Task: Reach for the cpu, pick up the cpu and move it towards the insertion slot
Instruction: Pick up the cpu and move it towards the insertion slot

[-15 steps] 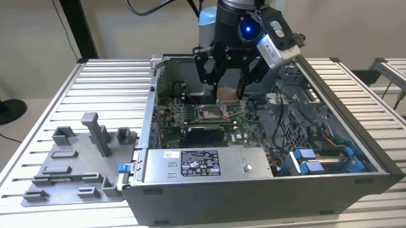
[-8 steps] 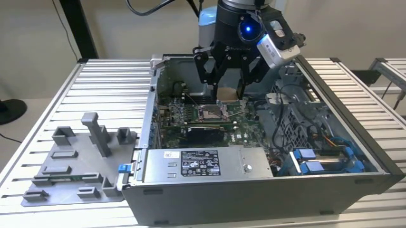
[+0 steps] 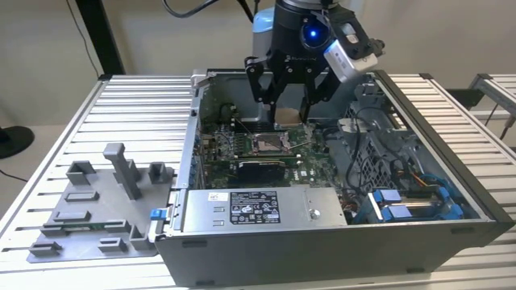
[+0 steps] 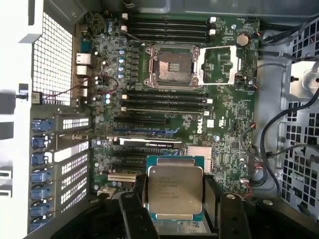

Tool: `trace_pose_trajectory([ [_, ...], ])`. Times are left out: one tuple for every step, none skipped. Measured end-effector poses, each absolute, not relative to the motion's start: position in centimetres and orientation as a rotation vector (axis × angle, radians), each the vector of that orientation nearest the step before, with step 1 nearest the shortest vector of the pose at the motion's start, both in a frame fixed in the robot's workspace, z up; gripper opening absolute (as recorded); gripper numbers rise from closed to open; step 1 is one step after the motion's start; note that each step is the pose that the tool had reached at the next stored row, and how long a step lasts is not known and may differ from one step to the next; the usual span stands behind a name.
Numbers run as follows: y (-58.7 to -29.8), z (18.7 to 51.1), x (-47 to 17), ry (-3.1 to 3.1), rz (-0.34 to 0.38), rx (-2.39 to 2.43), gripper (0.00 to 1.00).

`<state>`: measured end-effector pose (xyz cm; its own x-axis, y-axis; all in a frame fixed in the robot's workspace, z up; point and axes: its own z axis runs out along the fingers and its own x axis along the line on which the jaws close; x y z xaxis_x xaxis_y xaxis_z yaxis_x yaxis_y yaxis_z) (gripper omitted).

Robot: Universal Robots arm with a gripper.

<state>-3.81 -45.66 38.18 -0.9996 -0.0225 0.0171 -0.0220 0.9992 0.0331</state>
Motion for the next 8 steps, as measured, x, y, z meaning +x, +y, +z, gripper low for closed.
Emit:
trace_pose_trajectory([
  [-45.5, 38.2, -3.8, -3.123, -0.051, 0.035, 0.00],
  [-45.3, 38.2, -3.8, -3.124, -0.052, 0.035, 0.00],
  [-45.1, 38.2, -3.8, -3.124, -0.052, 0.035, 0.00],
  [-44.9, 38.2, -3.8, -3.124, -0.052, 0.035, 0.00],
  [-44.7, 38.2, -3.8, -3.124, -0.052, 0.035, 0.00],
  [-44.5, 38.2, -3.8, -3.124, -0.051, 0.035, 0.00],
  [-44.3, 38.1, -3.8, -3.124, -0.052, 0.035, 0.00],
  [-44.1, 38.1, -3.8, -3.124, -0.052, 0.035, 0.00],
])
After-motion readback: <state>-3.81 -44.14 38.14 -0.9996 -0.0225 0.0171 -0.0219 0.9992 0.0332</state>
